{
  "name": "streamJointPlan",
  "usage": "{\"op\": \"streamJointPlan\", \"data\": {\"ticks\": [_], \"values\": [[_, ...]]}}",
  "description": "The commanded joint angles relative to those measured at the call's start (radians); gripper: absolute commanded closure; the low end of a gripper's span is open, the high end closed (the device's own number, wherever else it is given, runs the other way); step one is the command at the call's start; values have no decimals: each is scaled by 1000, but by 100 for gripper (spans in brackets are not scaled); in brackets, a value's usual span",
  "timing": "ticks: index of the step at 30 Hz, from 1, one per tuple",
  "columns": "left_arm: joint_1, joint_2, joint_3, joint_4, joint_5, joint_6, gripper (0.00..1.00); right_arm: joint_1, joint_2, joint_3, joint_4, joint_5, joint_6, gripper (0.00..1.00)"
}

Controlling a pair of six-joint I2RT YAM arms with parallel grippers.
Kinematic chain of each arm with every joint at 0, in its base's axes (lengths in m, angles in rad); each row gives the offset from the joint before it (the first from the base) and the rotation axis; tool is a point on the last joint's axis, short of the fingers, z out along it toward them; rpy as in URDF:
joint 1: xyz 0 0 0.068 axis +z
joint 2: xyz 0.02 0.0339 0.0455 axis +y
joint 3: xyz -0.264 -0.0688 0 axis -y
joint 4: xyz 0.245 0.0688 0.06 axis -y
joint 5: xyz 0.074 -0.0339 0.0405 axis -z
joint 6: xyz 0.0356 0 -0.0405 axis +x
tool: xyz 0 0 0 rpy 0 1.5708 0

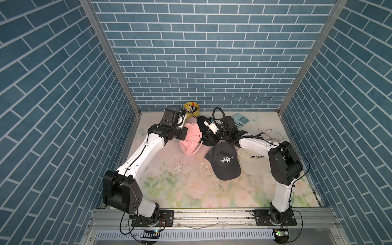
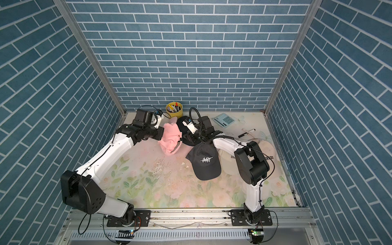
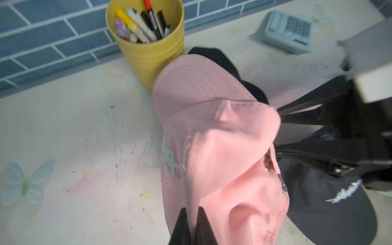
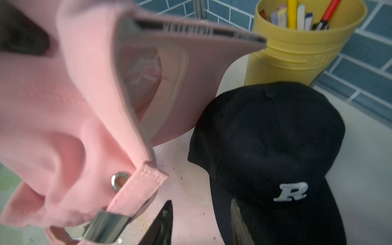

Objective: Open the adjustable buckle of the baseball cap
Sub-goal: Pick up the baseball cap from the center of the board.

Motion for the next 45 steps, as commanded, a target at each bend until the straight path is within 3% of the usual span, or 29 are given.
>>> {"op": "streamJointPlan", "data": {"ticks": [1,9,17,24,45], "values": [[-1,-16,76,-79,127,78,91,5,-96,-56,71,2,-231,54],[7,-29,135,-90,341,148,91,9,-247,-247,215,118,-467,53],[8,-5,187,-98,478,152,92,32,-259,-356,476,291,-633,51],[8,18,191,-81,582,101,93,65,-247,-353,658,392,-600,48],[10,112,175,-122,582,74,95,97,-418,-406,582,320,-428,49]]}}
